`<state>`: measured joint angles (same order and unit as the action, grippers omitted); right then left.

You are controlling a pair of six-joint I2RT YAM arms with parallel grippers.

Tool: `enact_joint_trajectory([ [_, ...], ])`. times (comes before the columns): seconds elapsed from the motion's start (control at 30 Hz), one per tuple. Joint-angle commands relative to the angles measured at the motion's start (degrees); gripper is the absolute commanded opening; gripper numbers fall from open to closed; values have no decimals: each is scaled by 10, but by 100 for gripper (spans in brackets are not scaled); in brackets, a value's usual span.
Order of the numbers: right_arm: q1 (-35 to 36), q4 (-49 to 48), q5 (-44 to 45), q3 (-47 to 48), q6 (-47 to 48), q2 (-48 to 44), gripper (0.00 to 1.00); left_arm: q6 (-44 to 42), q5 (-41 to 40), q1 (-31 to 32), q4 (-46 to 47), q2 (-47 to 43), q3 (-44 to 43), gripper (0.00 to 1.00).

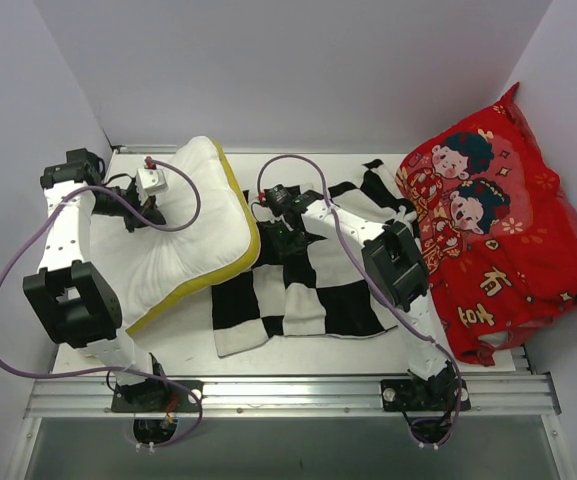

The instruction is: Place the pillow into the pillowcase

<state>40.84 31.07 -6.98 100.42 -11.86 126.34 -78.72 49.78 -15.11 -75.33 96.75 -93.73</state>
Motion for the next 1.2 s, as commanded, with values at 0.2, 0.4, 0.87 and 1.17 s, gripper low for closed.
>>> enact_joint_trajectory([
  [0.2,-19,34,-47,-22,-1,-124,7,-47,30,-4,16,-30,28,0],
  [0.4,-58,33,-87,-67,17,-180,0,-97,-2,15,-17,-24,55,0],
  [0.87,-113,35,-203,-83,21,-237,0,-163,-109,246,-27,-35,215,0],
  [1.17,-98,35,-248,-131,68,-290,0,-125,-101,321,-44,61,107,0],
])
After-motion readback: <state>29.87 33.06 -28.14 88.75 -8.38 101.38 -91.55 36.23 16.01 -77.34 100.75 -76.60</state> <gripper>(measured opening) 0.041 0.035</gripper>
